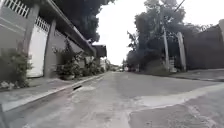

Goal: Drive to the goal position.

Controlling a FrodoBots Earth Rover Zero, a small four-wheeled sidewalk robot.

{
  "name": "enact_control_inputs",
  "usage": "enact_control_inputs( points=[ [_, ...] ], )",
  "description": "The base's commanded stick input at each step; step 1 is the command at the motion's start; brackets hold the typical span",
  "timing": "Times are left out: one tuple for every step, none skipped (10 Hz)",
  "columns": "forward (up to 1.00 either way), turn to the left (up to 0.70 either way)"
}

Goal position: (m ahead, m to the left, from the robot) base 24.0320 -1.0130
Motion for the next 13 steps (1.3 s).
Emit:
enact_control_inputs(
  points=[
    [0.80,-0.02],
    [0.80,0.00],
    [0.80,0.00],
    [0.80,0.00],
    [0.80,0.00],
    [0.80,-0.04],
    [0.80,-0.11],
    [0.80,-0.18],
    [0.88,-0.22],
    [1.00,-0.28],
    [1.00,-0.19],
    [1.00,0.00],
    [1.00,0.00]
  ],
)
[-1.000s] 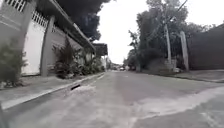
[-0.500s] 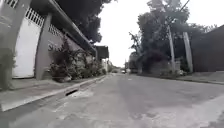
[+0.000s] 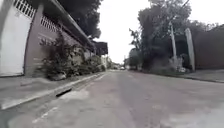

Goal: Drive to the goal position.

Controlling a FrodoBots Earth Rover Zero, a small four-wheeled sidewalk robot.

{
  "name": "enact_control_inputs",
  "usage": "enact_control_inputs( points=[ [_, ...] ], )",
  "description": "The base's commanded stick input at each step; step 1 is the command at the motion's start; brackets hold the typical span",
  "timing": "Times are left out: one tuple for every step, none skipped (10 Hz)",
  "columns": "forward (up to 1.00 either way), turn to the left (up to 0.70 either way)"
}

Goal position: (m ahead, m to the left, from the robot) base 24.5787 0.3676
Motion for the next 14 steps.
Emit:
enact_control_inputs(
  points=[
    [1.00,0.00],
    [1.00,0.00],
    [1.00,0.00],
    [1.00,-0.02],
    [1.00,-0.02],
    [1.00,-0.01],
    [1.00,0.00],
    [1.00,0.00],
    [1.00,0.00],
    [1.00,0.00],
    [1.00,0.00],
    [1.00,0.00],
    [1.00,0.00],
    [1.00,0.00]
  ],
)
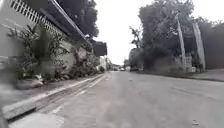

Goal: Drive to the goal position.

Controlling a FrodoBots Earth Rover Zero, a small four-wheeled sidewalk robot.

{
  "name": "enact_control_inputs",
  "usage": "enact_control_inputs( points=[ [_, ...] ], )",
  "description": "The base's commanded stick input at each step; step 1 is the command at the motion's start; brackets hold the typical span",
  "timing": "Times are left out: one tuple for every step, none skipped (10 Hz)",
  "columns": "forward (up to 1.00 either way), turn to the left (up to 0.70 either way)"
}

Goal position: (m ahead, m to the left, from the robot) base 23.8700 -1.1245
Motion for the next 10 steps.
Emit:
enact_control_inputs(
  points=[
    [1.00,0.00],
    [1.00,0.00],
    [1.00,-0.29],
    [1.00,-0.40],
    [1.00,-0.40],
    [1.00,-0.22],
    [1.00,0.00],
    [1.00,0.00],
    [1.00,0.00],
    [1.00,0.00]
  ],
)
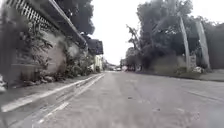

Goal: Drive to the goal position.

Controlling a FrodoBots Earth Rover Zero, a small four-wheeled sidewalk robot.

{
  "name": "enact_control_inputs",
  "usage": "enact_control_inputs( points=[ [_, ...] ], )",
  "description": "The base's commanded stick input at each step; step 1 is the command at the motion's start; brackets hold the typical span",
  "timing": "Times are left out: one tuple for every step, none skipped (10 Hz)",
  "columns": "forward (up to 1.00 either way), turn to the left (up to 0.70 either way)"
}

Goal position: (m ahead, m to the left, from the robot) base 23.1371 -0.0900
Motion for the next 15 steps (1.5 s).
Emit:
enact_control_inputs(
  points=[
    [1.00,0.00],
    [1.00,0.00],
    [1.00,0.00],
    [1.00,0.00],
    [1.00,0.00],
    [1.00,0.00],
    [1.00,0.00],
    [1.00,0.00],
    [1.00,0.00],
    [1.00,0.00],
    [1.00,0.00],
    [1.00,0.00],
    [1.00,0.00],
    [1.00,0.00],
    [1.00,0.00]
  ],
)
